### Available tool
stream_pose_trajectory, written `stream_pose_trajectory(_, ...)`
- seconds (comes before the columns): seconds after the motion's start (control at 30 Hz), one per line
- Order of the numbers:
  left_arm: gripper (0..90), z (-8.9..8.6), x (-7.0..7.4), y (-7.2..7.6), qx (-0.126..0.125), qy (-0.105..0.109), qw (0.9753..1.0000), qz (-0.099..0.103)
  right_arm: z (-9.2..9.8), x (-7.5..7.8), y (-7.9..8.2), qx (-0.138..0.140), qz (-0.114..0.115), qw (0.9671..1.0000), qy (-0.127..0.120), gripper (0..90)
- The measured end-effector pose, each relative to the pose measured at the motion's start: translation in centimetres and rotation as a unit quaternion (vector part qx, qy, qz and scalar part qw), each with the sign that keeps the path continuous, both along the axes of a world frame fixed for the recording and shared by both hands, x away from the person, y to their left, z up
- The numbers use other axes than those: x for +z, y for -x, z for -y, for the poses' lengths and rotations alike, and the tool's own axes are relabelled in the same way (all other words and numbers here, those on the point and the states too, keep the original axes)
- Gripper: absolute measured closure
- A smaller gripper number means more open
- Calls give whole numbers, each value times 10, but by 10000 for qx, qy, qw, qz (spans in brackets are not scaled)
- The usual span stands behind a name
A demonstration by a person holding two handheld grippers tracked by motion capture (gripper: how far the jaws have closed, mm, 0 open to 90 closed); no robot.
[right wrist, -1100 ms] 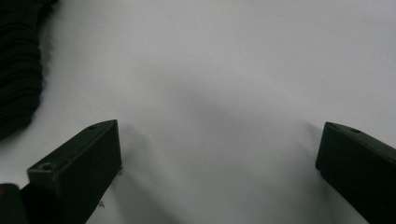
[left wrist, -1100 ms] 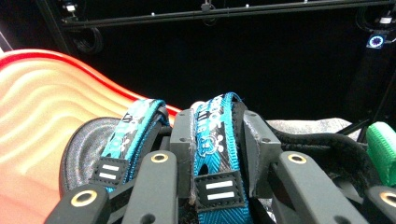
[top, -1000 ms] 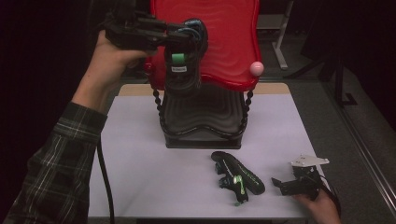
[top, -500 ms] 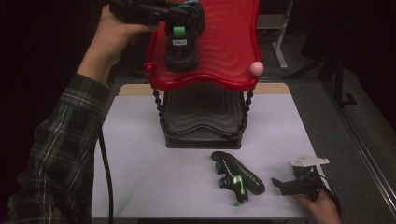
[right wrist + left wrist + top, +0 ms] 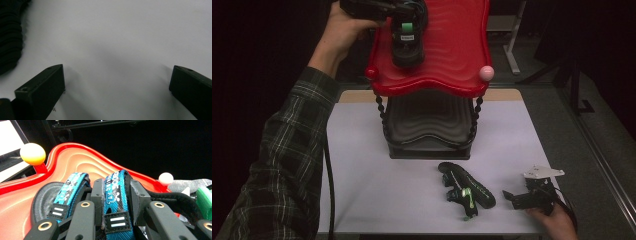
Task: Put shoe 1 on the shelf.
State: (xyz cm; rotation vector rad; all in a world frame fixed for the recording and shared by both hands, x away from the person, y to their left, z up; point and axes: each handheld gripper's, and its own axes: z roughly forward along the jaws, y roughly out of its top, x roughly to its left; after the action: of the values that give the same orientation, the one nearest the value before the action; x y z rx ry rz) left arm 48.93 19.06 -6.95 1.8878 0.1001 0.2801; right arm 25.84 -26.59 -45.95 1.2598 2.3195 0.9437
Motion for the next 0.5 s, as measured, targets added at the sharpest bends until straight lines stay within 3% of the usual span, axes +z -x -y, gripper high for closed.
stream_pose_trajectory(0.5, 688, 10, -10, 6, -57, -277, 9996, -16, 0, 0, 0, 7, -1, 10000, 5, 0)
